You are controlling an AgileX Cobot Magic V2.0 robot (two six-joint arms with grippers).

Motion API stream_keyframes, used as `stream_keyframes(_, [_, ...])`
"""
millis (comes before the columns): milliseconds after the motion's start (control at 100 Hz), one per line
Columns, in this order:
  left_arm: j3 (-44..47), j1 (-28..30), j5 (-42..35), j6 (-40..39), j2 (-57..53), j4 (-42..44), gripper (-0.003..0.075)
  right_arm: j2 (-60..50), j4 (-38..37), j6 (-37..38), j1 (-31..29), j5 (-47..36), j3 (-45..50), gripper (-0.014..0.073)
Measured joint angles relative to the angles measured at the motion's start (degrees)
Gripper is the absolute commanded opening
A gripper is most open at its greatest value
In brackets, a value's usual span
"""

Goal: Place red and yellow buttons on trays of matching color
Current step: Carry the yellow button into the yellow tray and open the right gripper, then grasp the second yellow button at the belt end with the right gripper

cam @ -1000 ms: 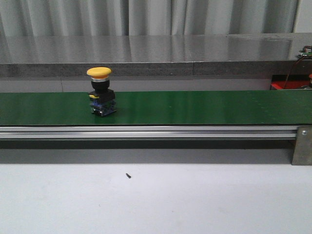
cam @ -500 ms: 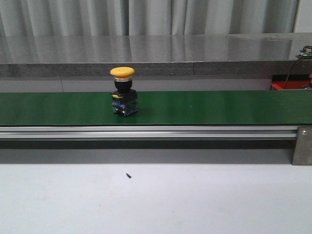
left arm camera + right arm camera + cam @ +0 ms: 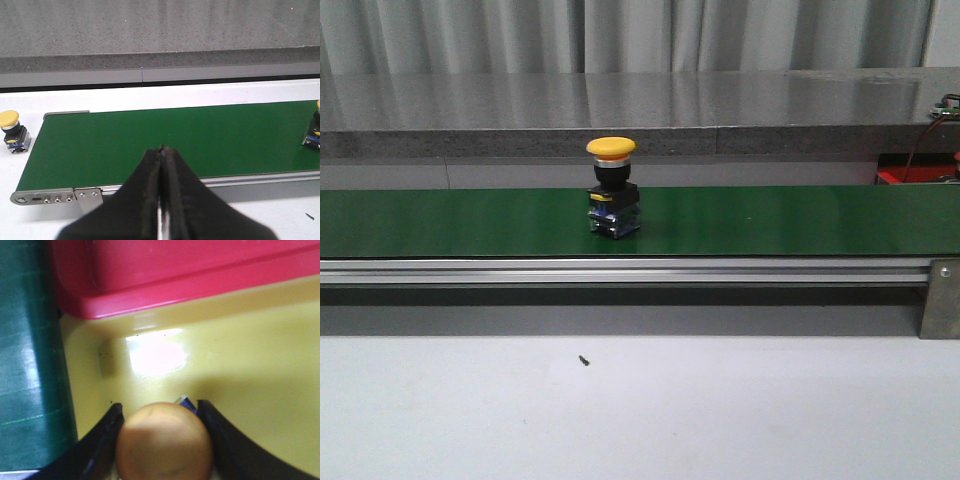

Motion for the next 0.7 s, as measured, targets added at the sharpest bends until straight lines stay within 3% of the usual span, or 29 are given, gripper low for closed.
stream_keyframes(160, [0.00, -0.13, 0.00, 0.00, 0.00, 0.00, -0.0020, 1.74, 0.10, 0.00, -0.01, 0.00, 0.00, 0.0190])
stream_keyframes(350, [0.00, -0.13, 0.00, 0.00, 0.00, 0.00, -0.0020, 1.74, 0.45, 0.00, -0.01, 0.00, 0.00, 0.0460])
stream_keyframes(420, [0.00, -0.13, 0.00, 0.00, 0.00, 0.00, -0.0020, 1.74, 0.44, 0.00, -0.01, 0.00, 0.00, 0.0514])
stream_keyframes(700, [0.00, -0.13, -0.12, 0.00, 0.00, 0.00, -0.0020, -2.82, 1.19, 0.00, -0.01, 2.21, -0.67, 0.0519])
